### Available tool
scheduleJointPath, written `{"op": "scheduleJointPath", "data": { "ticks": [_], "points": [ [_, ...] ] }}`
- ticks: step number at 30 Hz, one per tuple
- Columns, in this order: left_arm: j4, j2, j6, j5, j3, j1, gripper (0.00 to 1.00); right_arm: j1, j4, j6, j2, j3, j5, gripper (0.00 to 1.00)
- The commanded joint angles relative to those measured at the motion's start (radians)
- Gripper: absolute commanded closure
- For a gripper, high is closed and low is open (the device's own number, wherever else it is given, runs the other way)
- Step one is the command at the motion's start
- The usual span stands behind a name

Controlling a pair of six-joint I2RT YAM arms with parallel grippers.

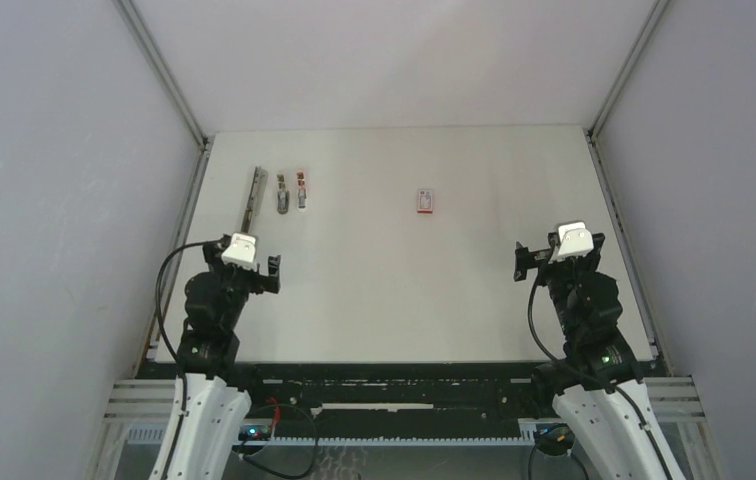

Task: Unload the staples from the stapler
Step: Reset both arms

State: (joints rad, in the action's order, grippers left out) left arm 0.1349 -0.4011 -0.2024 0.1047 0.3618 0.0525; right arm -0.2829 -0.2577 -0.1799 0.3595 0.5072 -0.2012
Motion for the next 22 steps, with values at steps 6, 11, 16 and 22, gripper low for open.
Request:
{"op": "scheduleJointPath", "data": {
  "ticks": [6, 11, 16, 22],
  "points": [
    [0.007, 0.084, 0.003, -0.120, -0.058, 0.004, 0.00, 0.025, -0.078, -0.016, -0.071, 0.001, 0.107, 0.00],
    [0.055, 0.129, 0.009, -0.127, -0.065, 0.003, 0.00, 0.037, -0.088, -0.017, -0.079, -0.001, 0.119, 0.00],
    [0.059, 0.168, 0.005, -0.129, -0.073, 0.004, 0.00, 0.039, -0.098, -0.030, -0.087, -0.005, 0.142, 0.00],
    [0.052, 0.155, -0.002, -0.154, -0.075, 0.003, 0.00, 0.039, -0.103, -0.035, -0.101, -0.006, 0.150, 0.00]
  ]
}}
